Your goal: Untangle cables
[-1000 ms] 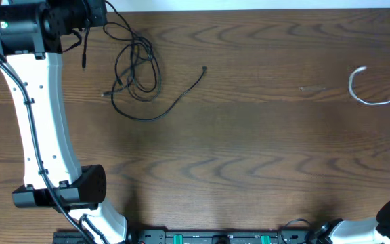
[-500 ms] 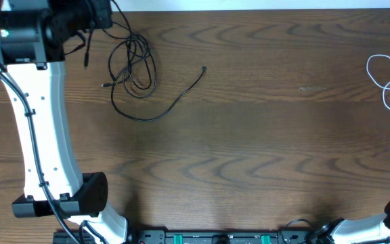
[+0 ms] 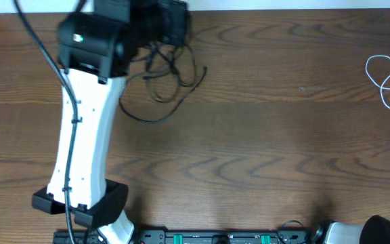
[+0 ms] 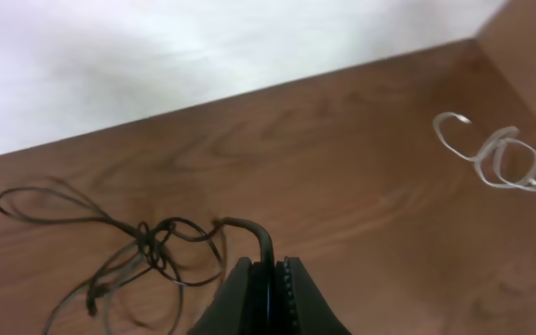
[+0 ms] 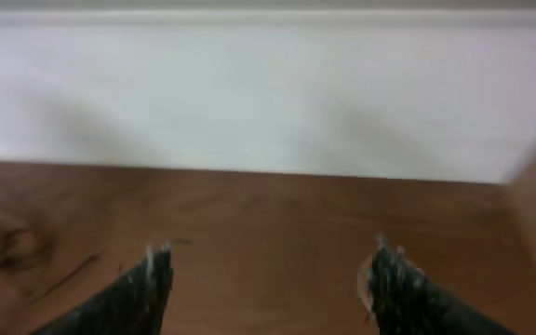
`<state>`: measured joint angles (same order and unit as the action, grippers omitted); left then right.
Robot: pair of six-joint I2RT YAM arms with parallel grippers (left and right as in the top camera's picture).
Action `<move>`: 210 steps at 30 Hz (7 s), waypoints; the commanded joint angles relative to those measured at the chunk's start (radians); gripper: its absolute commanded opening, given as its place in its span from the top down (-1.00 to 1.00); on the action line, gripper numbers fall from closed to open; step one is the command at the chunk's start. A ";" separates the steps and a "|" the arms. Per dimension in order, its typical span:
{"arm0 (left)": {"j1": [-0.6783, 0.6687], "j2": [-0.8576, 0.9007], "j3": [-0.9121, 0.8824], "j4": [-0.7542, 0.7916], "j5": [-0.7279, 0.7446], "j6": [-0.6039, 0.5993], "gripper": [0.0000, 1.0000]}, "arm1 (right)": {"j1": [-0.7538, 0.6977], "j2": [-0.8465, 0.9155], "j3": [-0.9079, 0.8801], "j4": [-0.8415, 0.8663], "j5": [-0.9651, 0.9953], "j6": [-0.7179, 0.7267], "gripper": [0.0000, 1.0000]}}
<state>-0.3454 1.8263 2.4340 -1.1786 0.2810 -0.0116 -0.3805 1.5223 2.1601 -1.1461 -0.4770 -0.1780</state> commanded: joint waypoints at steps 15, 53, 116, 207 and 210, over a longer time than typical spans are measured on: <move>-0.060 -0.051 0.400 0.001 -0.027 -0.114 0.86 | 0.541 0.311 -0.004 -0.095 0.075 -0.094 -0.33; -0.051 -0.010 0.388 -0.077 -0.350 0.068 0.85 | 0.903 0.359 -0.001 -0.054 0.105 -0.108 -0.36; 0.599 -0.070 0.287 0.020 -0.226 -0.018 0.85 | 0.214 0.073 0.295 0.023 0.468 -0.069 0.98; -0.206 0.283 0.286 -0.026 0.215 -0.275 0.09 | 0.623 0.257 0.293 0.402 0.112 0.105 0.98; -0.206 0.283 0.286 -0.013 0.122 -0.397 0.09 | 0.623 0.258 0.293 0.404 0.112 0.102 0.98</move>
<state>-0.5510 2.1223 2.7136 -1.1954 0.4862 -0.2672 0.2478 1.7775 2.4409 -0.7475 -0.3668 -0.0624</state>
